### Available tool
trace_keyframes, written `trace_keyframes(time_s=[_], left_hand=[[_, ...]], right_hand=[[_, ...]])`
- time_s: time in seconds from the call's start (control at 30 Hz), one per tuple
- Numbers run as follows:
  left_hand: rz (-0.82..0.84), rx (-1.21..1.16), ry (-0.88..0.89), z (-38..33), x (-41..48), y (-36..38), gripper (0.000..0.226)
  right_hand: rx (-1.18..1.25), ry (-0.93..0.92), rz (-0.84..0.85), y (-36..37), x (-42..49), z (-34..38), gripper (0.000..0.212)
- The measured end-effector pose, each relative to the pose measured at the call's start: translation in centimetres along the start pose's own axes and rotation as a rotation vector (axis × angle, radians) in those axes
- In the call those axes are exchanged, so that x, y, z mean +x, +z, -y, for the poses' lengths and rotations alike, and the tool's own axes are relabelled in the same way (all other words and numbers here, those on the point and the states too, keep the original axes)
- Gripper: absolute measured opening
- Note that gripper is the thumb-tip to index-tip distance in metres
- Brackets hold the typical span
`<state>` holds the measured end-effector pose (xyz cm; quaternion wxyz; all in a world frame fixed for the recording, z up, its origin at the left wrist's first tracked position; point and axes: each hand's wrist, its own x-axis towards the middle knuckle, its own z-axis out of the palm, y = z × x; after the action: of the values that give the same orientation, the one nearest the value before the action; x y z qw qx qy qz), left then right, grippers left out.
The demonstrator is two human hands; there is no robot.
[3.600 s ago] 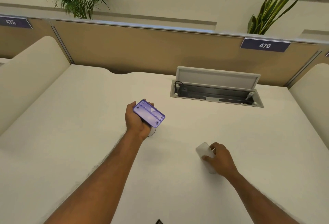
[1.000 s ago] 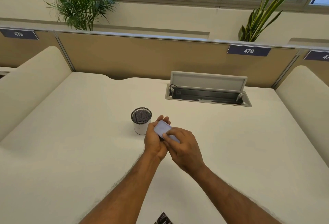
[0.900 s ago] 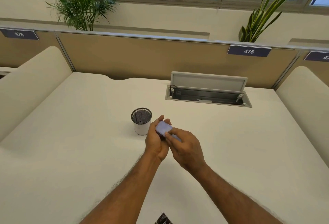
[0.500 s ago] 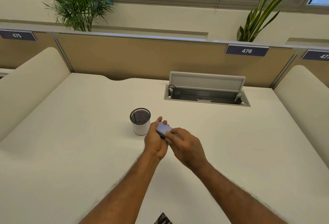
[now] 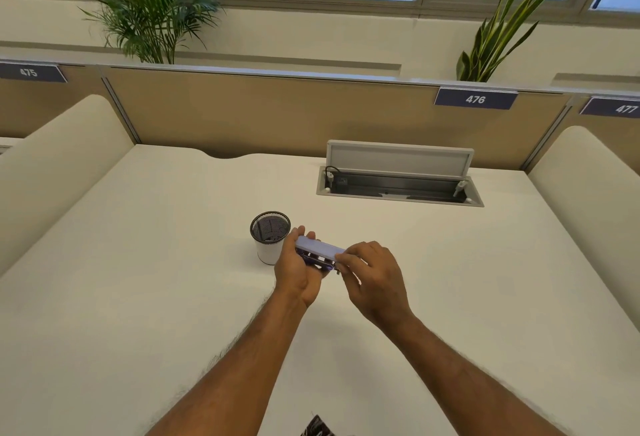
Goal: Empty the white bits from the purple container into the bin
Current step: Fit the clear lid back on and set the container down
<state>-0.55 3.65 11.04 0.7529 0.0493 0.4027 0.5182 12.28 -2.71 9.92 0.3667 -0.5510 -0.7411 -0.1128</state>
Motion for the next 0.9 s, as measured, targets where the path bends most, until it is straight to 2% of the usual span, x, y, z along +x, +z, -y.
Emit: trace_keyframes(time_s=[0.17, 0.33, 0.5, 0.63, 0.73, 0.9], left_hand=[[0.033, 0.033, -0.014, 0.2, -0.8, 0.3, 0.042], [0.039, 0.039, -0.024, 0.5, -0.8, 0.1, 0.031], [0.032, 0.064, -0.061, 0.6, -0.4, 0.0, 0.04], [0.039, 0.155, -0.112, 1.1, 0.0, -0.7, 0.042], [0.028, 0.311, -0.035, 1.4, 0.1, -1.0, 0.032], [0.058, 0.529, 0.118, 2.3, 0.4, -1.2, 0.027]], right_hand=[[-0.006, -0.051, 0.093, 0.2, 0.5, -0.2, 0.017], [0.024, -0.004, 0.086, 0.4, 0.6, -0.2, 0.012], [0.235, 0.321, 0.225, 0.0, -0.1, -0.8, 0.039], [0.424, 0.553, 0.236, 0.1, -0.4, -1.7, 0.034], [0.69, 0.826, 0.215, -0.1, -0.5, -2.5, 0.033], [0.982, 1.11, 0.17, -0.9, -0.4, -2.4, 0.032]])
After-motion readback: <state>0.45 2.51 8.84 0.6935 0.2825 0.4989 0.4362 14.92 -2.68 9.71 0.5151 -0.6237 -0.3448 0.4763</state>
